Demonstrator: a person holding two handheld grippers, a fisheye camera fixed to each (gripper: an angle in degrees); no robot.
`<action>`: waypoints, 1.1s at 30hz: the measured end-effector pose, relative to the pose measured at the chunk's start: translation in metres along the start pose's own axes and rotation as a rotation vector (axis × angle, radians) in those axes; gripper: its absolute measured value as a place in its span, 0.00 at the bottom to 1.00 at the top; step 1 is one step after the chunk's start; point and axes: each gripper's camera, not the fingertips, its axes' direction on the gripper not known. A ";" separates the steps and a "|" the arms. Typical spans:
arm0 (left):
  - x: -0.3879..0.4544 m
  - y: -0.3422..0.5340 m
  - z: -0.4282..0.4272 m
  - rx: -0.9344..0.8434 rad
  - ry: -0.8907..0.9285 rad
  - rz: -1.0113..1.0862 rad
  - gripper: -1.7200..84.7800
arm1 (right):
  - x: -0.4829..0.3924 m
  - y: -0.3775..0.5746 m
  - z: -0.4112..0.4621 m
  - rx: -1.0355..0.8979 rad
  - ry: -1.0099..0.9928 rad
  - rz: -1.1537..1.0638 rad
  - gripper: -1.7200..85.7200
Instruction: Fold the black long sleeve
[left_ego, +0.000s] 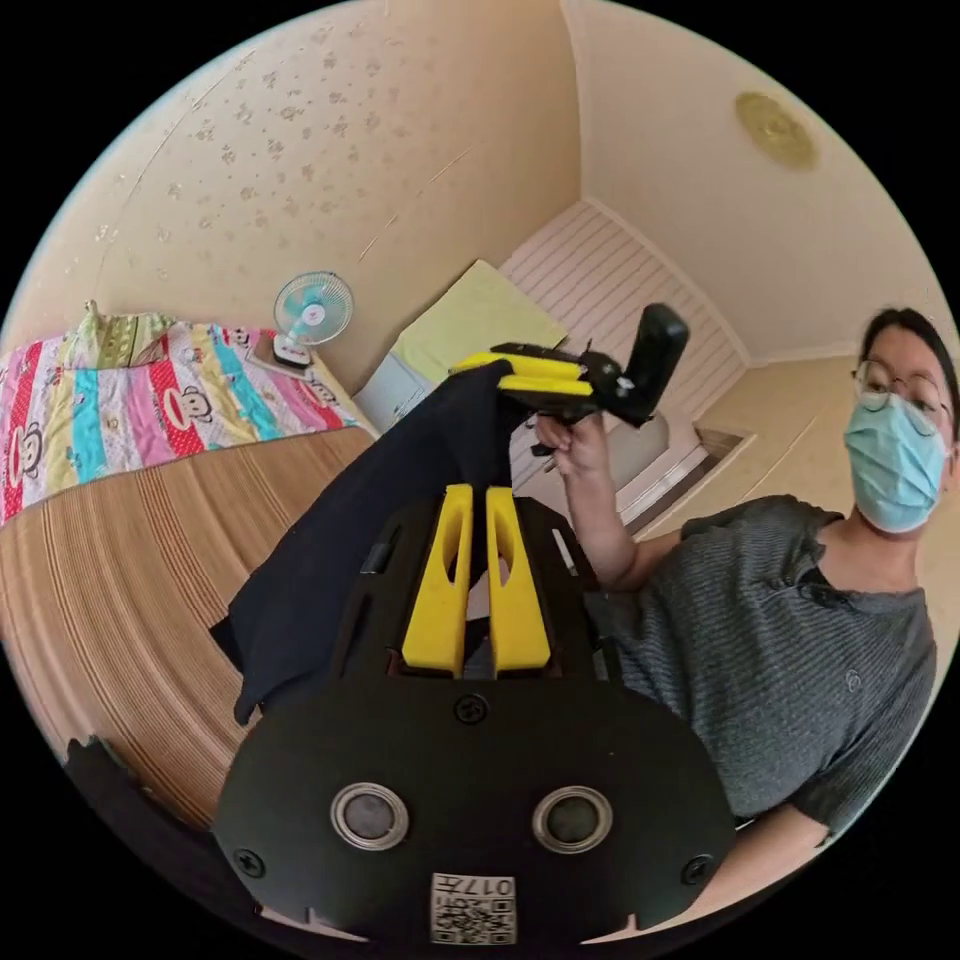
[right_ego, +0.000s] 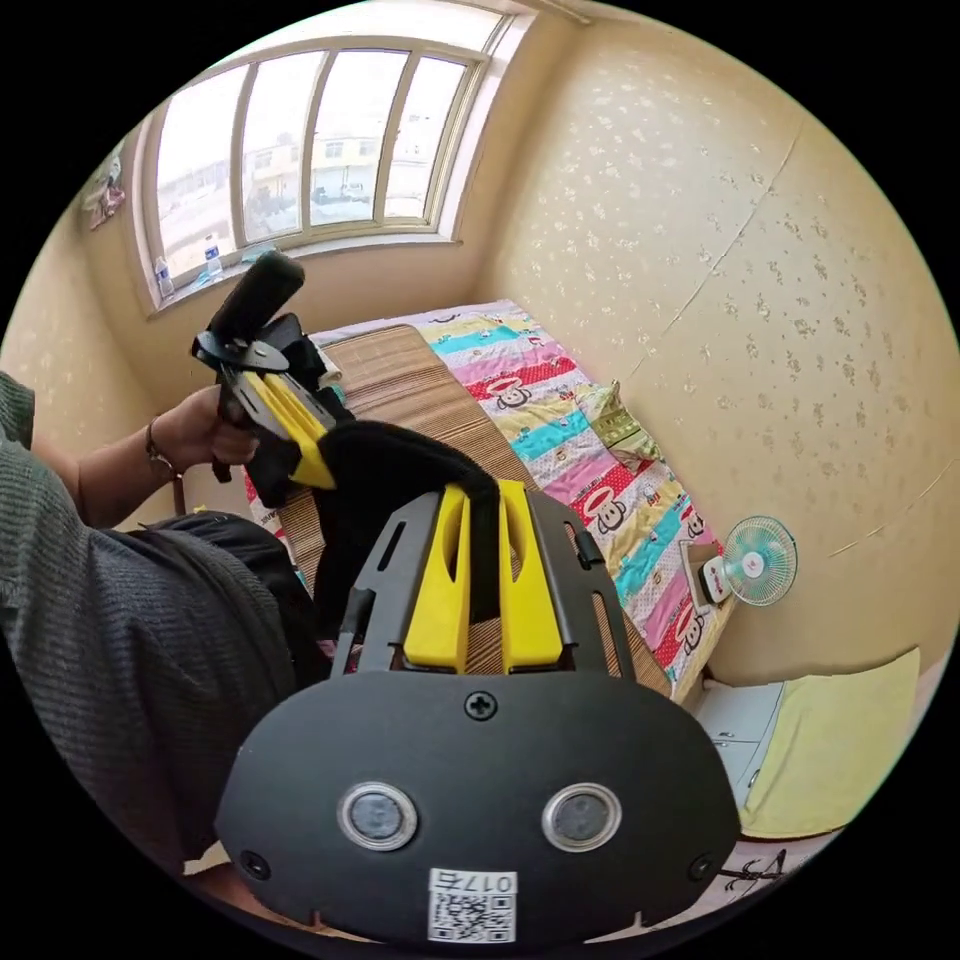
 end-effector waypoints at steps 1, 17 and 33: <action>0.009 -0.015 -0.010 0.026 0.013 0.034 0.01 | 0.010 0.008 -0.005 0.029 -0.044 0.017 0.08; 0.072 -0.135 -0.043 0.021 0.211 0.231 0.01 | 0.180 0.253 0.023 0.285 -0.819 0.505 0.20; 0.067 -0.222 -0.311 0.131 -0.022 0.102 0.01 | 0.377 0.239 -0.090 0.565 -0.715 0.467 0.06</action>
